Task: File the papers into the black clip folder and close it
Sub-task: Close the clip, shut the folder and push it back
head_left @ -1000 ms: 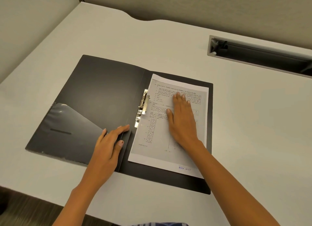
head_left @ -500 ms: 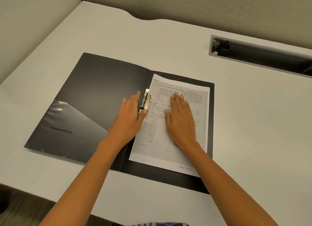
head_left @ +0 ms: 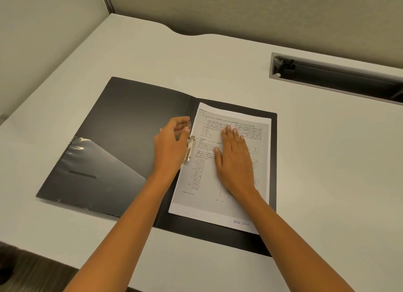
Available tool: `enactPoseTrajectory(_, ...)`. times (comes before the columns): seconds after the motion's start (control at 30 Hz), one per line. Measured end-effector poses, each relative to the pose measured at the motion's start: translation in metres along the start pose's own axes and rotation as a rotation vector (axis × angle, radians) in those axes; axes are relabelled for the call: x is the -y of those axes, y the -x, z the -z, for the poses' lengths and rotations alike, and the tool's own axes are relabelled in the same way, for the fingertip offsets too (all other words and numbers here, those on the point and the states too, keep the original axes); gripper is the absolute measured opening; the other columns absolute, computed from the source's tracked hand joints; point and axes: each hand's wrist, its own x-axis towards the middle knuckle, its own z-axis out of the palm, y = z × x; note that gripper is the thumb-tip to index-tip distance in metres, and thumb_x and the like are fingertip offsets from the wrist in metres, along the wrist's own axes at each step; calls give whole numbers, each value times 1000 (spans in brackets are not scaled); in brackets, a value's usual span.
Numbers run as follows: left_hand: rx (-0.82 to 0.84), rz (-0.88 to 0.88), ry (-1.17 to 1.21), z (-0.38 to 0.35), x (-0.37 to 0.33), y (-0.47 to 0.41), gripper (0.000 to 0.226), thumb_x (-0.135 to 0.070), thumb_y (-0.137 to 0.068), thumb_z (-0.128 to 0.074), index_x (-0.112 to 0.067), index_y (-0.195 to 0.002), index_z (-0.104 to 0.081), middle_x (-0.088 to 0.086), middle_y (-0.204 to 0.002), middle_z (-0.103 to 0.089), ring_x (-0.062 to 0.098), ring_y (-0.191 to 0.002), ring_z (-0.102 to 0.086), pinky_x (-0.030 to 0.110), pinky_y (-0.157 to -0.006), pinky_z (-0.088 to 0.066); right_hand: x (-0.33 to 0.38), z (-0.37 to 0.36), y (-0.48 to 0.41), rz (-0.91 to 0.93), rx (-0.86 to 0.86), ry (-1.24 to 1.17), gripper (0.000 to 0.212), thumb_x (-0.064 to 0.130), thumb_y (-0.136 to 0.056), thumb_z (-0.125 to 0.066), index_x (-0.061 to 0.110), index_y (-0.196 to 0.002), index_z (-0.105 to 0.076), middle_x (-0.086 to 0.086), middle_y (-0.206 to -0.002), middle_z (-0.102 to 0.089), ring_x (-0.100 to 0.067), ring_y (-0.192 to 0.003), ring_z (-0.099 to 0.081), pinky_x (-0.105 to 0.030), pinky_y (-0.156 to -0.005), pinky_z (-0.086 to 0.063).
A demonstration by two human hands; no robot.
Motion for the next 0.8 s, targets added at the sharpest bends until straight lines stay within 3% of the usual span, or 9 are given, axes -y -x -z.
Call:
enactPoseTrajectory(0.07,-33,1,16,7,2,8,22,-21,-92,-55,-19,-113,-63,-5,-108,-69,-7,-88,-59,-3,-70,-42,0,0,0,1,-2,-4,61,44,-99,-25,19,-151,-8,2,-161,-6,-13,-148,-1,-34,-122,-3)
enactPoseTrajectory(0.2,-67,65,54,15,9,20,19,-23,-90,-59,-20,-108,-66,-5,-103,-70,6,-94,-64,4,-71,-44,-1,0,-1,-3,2,-10,61,45,-98,-25,20,-151,-8,3,-161,-6,-14,-148,-1,-35,-122,-3)
enactPoseTrajectory(0.4,-105,321,288,22,13,22,22,-18,-80,-71,-19,-101,-67,-4,-94,-71,5,-87,-66,7,-62,-48,-2,-2,-1,-10,3,-18,61,45,-98,-25,21,-151,-7,4,-161,-5,-14,-148,-1,-36,-122,-3)
enactPoseTrajectory(0.57,-120,459,147,26,20,24,22,-34,-71,-78,-18,-78,-65,-2,-79,-68,16,-78,-62,26,-65,-48,-3,-3,-1,-10,-9,-26,61,45,-98,-27,21,-151,-8,4,-161,-6,-14,-148,-2,-33,-121,0)
enactPoseTrajectory(0.67,-135,452,6,25,28,32,25,-40,-68,-78,-18,-72,-67,-3,-72,-68,16,-69,-61,23,-55,-43,-3,-4,-2,-9,-21,-16,61,45,-98,-27,21,-151,-8,3,-161,-7,-15,-148,-3,-31,-119,2)
enactPoseTrajectory(0.8,-144,420,-108,20,37,41,25,-42,-69,-77,-18,-69,-67,-1,-69,-69,17,-63,-62,28,-59,-51,-2,-4,-2,-16,-28,-33,61,45,-98,-28,21,-151,-9,3,-161,-8,-16,-148,-4,-31,-118,2)
